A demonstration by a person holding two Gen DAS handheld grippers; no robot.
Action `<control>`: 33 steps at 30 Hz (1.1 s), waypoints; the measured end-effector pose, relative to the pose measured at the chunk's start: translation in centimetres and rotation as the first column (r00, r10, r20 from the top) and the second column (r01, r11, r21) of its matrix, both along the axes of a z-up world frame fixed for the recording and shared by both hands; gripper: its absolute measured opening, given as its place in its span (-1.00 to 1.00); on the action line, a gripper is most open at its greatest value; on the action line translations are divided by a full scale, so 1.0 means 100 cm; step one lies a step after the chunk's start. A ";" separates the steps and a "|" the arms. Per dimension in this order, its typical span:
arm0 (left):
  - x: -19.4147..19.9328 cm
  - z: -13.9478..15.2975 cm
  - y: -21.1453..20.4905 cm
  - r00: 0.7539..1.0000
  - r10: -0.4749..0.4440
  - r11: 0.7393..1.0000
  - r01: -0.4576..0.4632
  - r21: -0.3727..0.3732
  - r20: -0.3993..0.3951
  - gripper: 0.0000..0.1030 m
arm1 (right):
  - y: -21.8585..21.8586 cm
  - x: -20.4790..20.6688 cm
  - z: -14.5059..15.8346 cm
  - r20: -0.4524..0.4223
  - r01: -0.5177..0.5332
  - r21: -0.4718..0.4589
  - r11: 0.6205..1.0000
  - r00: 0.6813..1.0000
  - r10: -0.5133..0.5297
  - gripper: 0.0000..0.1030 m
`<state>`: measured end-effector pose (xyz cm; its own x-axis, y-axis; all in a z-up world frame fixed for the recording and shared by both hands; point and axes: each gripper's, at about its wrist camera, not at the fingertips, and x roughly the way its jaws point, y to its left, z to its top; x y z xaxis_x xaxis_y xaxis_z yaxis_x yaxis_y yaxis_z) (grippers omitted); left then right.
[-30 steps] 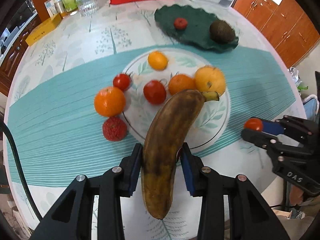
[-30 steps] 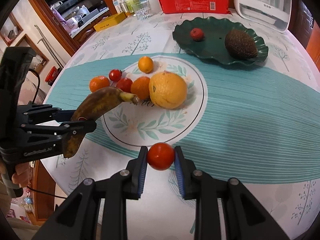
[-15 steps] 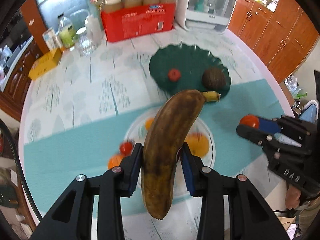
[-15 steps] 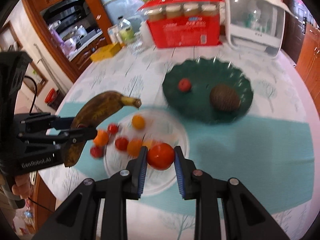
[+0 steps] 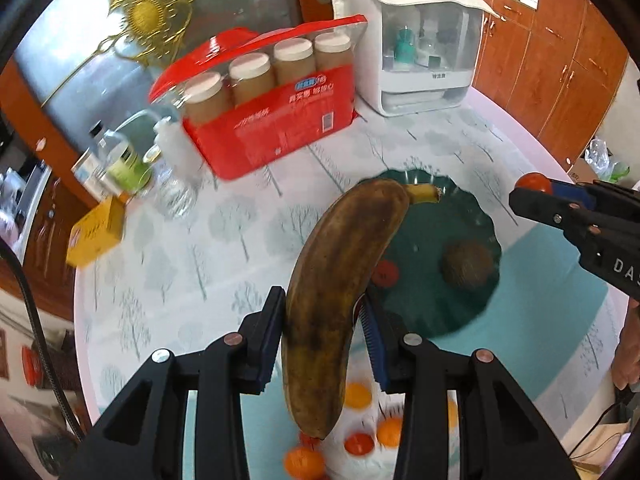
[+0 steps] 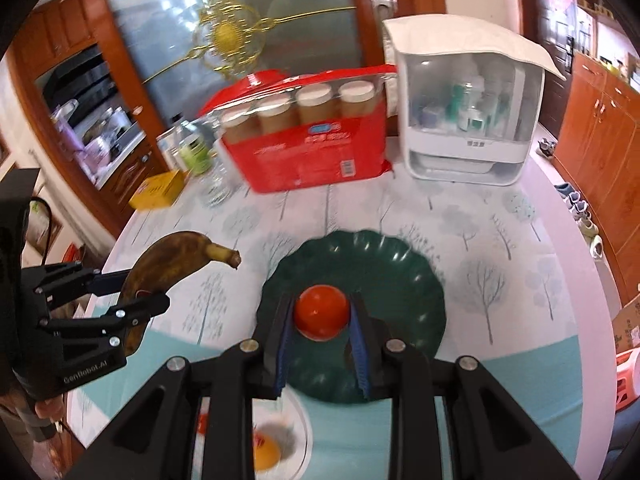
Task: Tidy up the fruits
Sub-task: 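Carry the banana in the left tool while the right tool carries the tomato to the green plate, then open the left tool releasing the banana while the right tool releases the tomato on the plate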
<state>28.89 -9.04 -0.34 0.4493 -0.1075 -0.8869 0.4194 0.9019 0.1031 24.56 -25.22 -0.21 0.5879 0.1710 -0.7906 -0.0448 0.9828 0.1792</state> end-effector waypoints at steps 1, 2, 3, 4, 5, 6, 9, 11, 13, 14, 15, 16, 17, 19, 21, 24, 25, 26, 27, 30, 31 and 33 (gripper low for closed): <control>0.009 -0.004 -0.004 1.000 -0.010 1.000 0.010 0.001 -0.001 -0.29 | -0.003 0.006 -0.004 -0.009 0.012 0.007 1.000 1.000 -0.012 -0.49; 0.018 -0.011 -0.008 1.000 -0.023 1.000 0.023 0.005 -0.005 -0.29 | -0.007 0.015 -0.012 -0.027 0.030 0.016 0.999 0.999 -0.029 -0.49; 0.025 -0.016 -0.012 0.999 -0.035 0.999 0.035 0.008 -0.010 -0.29 | -0.011 0.023 -0.019 -0.044 0.046 0.023 0.999 0.998 -0.045 -0.49; 0.035 -0.025 -0.017 0.999 -0.049 0.999 0.049 0.009 -0.017 -0.29 | -0.014 0.028 -0.027 -0.058 0.057 0.028 0.998 0.997 -0.055 -0.49; 0.039 -0.033 -0.021 0.998 -0.057 0.998 0.058 0.012 -0.022 -0.29 | -0.018 0.035 -0.037 -0.079 0.073 0.034 0.997 0.994 -0.071 -0.49; 0.046 -0.042 -0.026 0.997 -0.067 0.998 0.068 0.016 -0.031 -0.29 | -0.020 0.041 -0.044 -0.094 0.085 0.036 0.996 0.992 -0.081 -0.49; 0.059 -0.068 -0.035 0.996 -0.077 0.997 0.078 0.017 -0.054 -0.29 | -0.027 0.055 -0.072 -0.143 0.120 0.036 0.992 0.983 -0.114 -0.49; 0.069 -0.085 -0.040 0.994 -0.075 0.997 0.076 0.005 -0.081 -0.29 | -0.030 0.058 -0.086 -0.170 0.137 0.043 0.990 0.977 -0.128 -0.49; 0.077 -0.099 -0.043 0.992 -0.068 0.998 0.068 -0.007 -0.106 -0.29 | -0.032 0.062 -0.098 -0.193 0.151 0.049 0.987 0.971 -0.139 -0.49; 0.081 -0.105 -0.045 0.990 -0.065 0.998 0.063 -0.014 -0.122 -0.29 | -0.033 0.065 -0.104 -0.204 0.156 0.046 0.987 0.968 -0.143 -0.49; 0.085 -0.111 -0.047 0.989 -0.061 0.998 0.058 -0.025 -0.135 -0.29 | -0.033 0.066 -0.109 -0.212 0.160 0.043 0.986 0.966 -0.147 -0.49; 0.087 -0.115 -0.048 0.988 -0.060 0.998 0.056 -0.032 -0.144 -0.29 | -0.033 0.068 -0.113 -0.218 0.161 0.041 0.986 0.965 -0.149 -0.49; 0.090 -0.120 -0.050 0.986 -0.062 0.998 0.057 -0.039 -0.154 -0.29 | -0.033 0.069 -0.118 -0.227 0.163 0.039 0.986 0.962 -0.151 -0.49; 0.095 -0.127 -0.054 0.983 -0.065 0.997 0.058 -0.047 -0.171 -0.29 | -0.034 0.072 -0.126 -0.243 0.170 0.038 0.985 0.957 -0.156 -0.49; 0.099 -0.134 -0.058 0.979 -0.065 0.997 0.055 -0.057 -0.192 -0.29 | -0.034 0.074 -0.130 -0.253 0.175 0.036 0.984 0.954 -0.160 -0.49; 0.103 -0.146 -0.062 0.973 -0.062 0.996 0.047 -0.072 -0.220 -0.29 | -0.036 0.075 -0.139 -0.268 0.179 0.037 0.983 0.950 -0.163 -0.49; 0.104 -0.149 -0.063 0.972 -0.059 0.996 0.043 -0.074 -0.227 -0.29 | -0.036 0.076 -0.141 -0.272 0.180 0.037 0.983 0.948 -0.164 -0.49; 0.105 -0.154 -0.064 0.971 -0.054 0.996 0.037 -0.076 -0.234 -0.29 | -0.036 0.076 -0.143 -0.278 0.182 0.037 0.983 0.946 -0.165 -0.48; 0.107 -0.156 -0.065 0.969 -0.050 0.996 0.032 -0.078 -0.241 -0.29 | -0.037 0.077 -0.144 -0.283 0.183 0.036 0.983 0.945 -0.165 -0.48; 0.110 -0.164 -0.065 0.966 -0.036 0.996 0.016 -0.083 -0.257 -0.29 | -0.037 0.078 -0.149 -0.295 0.182 0.023 0.983 0.941 -0.167 -0.48; 0.110 -0.166 -0.065 0.965 -0.035 0.996 0.013 -0.084 -0.258 -0.29 | -0.037 0.079 -0.151 -0.297 0.182 0.020 0.983 0.940 -0.168 -0.48; 0.109 -0.167 -0.066 0.966 -0.038 0.996 0.015 -0.091 -0.255 -0.29 | -0.038 0.080 -0.154 -0.309 0.179 0.019 0.984 0.937 -0.165 -0.48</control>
